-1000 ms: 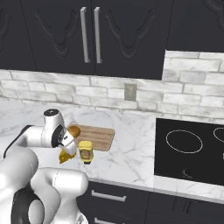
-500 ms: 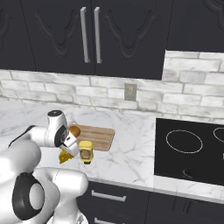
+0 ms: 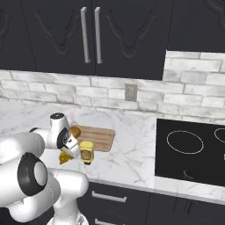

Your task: Retrieve the reheated potato from the microwave, then place the potato, cheese, and condiment on the cutting board.

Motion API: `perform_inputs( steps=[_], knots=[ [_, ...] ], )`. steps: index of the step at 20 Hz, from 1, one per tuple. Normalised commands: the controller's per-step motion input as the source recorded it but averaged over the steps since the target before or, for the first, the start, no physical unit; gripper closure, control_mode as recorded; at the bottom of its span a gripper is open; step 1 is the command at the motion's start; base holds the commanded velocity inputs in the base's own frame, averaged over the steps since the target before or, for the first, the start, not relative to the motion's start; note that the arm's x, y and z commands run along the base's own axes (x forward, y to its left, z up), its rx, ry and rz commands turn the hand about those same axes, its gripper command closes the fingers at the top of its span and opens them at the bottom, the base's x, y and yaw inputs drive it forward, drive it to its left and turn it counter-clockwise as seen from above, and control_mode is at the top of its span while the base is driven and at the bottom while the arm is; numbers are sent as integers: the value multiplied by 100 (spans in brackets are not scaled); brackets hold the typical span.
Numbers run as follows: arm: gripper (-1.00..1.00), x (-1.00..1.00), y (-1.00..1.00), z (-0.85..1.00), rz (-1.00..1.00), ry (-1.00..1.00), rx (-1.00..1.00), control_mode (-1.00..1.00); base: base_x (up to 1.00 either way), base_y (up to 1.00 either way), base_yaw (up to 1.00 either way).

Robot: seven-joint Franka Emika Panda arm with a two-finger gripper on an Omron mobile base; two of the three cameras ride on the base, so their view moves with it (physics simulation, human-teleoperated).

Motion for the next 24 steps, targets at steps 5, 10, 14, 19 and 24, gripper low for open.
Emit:
perform_inputs(
  steps=[5, 10, 14, 19, 24],
  knots=[
    [100, 0, 0, -33, 0, 1, 0, -100, 0, 0, 0],
    [100, -1, 0, -34, 0, 8, 0, -100, 0, 0, 0],
    [100, -20, 0, -31, -1, 8, 0, -100, 0, 0, 0],
    [100, -23, 2, -13, 0, 0, 0, -100, 0, 0, 0],
    [100, -25, 4, 17, 0, -10, 0, -100, 0, 0, 0]
  ],
)
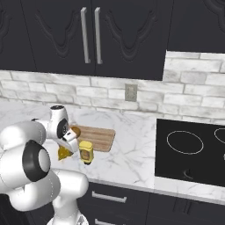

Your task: Retrieve the reheated potato from the microwave, then place the potato, cheese, and condiment on the cutting board.

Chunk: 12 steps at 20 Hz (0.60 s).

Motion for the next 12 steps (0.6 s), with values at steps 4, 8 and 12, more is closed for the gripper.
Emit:
perform_inputs(
  steps=[4, 8, 12],
  knots=[
    [100, -14, 3, 38, 0, -14, 0, -100, 0, 0, 0],
    [100, 1, -1, 45, -2, -8, 0, -100, 0, 0, 0],
    [100, 12, 0, 45, -2, 0, 0, -100, 0, 0, 0]
  ],
)
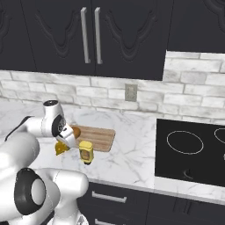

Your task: Retrieve the reheated potato from the microwave, then place the potato, cheese, and condiment on the cutting board.

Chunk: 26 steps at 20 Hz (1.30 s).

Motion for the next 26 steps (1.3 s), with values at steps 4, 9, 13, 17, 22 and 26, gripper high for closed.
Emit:
perform_inputs(
  steps=[4, 9, 13, 17, 22, 26],
  knots=[
    [100, 21, -7, 38, 0, 0, 0, -100, 0, 0, 0],
    [100, 35, -12, 29, 0, 0, 0, -100, 0, 0, 0],
    [100, 45, -18, 24, 0, 0, 0, -100, 0, 0, 0],
    [100, 48, -21, 21, 3, 0, 0, -100, 0, 0, 0],
    [100, 44, -22, 8, 3, 0, 0, -100, 0, 0, 0],
    [100, 23, -29, -10, 1, 0, 0, -100, 0, 0, 0]
  ],
)
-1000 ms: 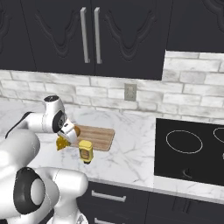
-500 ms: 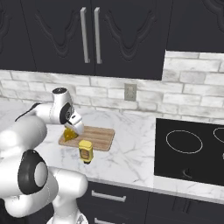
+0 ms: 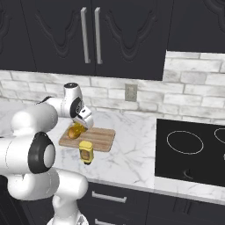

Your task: Retrieve the reheated potato from the microwave, then place the potato, cheese, and condiment on the cutting board.

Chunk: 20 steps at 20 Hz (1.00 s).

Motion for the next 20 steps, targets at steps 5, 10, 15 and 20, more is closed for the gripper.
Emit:
perform_inputs(
  steps=[5, 10, 15, 20],
  knots=[
    [100, 25, -16, -20, 2, -1, 0, -100, 0, 0, 0],
    [100, 20, 1, -29, 1, -2, 0, -100, 0, 0, 0],
    [100, 22, 0, -25, 0, 0, 0, -100, 0, 0, 0],
    [100, 15, 0, -19, 0, 0, 0, -100, 0, 0, 0]
  ],
)
